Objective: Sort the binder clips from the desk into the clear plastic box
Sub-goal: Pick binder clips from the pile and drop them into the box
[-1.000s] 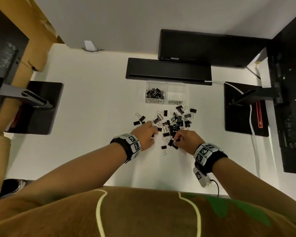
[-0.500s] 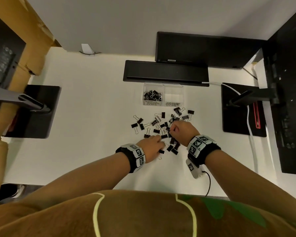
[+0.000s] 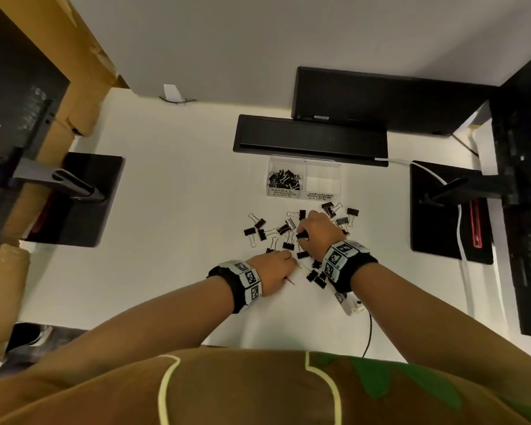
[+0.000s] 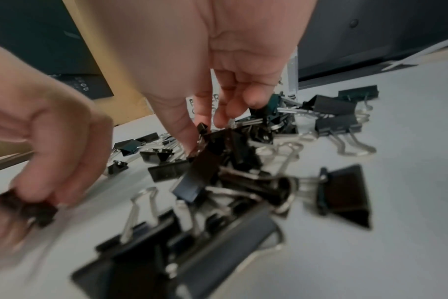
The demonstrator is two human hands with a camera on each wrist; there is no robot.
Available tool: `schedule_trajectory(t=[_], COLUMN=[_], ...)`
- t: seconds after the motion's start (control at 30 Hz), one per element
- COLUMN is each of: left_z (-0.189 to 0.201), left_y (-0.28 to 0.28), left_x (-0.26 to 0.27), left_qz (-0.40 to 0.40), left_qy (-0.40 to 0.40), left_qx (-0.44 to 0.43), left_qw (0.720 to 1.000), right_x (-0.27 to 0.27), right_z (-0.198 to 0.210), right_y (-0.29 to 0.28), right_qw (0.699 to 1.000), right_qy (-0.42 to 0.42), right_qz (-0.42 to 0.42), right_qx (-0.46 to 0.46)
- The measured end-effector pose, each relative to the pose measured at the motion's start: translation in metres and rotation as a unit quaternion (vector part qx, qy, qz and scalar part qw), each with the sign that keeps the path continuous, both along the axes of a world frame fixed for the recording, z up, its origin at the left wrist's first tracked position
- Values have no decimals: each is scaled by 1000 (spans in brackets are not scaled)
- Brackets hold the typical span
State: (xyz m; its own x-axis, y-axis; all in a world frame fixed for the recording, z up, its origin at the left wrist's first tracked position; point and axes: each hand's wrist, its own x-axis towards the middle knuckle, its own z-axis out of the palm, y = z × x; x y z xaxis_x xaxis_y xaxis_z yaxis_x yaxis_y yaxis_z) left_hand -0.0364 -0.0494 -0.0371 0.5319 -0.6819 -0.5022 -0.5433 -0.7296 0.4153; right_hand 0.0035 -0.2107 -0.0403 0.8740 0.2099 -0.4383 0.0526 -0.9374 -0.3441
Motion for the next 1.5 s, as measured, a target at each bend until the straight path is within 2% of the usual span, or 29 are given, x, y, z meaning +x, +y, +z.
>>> schedule_trajectory(t=[0.13,0.27,0.37,0.5,0.6,0.73,0.87,1.03,1.2,1.37,1.5], left_z=[7,25,37,46,49,47,38,14,1,-2,-3], left_y=[7,6,2,-5,-10,-13,-17,-14,1,5,-13], left_x=[19,58,92,129,142,135,106,74,65,66,62], left_qz=[141,327,383,410,415,385,327,229,197,216,185], left_qy=[37,25,4,-34,-41,-53,-49,-27,-4,-40,-40], left_qx=[-101,-170,-187,-180,-160,-146,-140,-73,-26,-56,-73], left_qw=[984,929,905,894,895,910,933,970,980,974,979], right_x=[-3,0,8,28,44,67,88,97,78,37,4], right_z=[-3,6,14,29,40,45,48,48,49,33,17], right_y=[5,5,-2,-13,-20,-22,-10,7,-4,-33,-45], right_qw=[998,982,963,944,944,952,961,960,967,972,972], right_qy=[9,25,11,14,-2,-41,-70,-36,-32,16,45], right_qz=[-50,-139,-206,-253,-254,-234,-200,-191,-180,-182,-208], right_qx=[43,127,172,212,212,196,176,201,179,149,104])
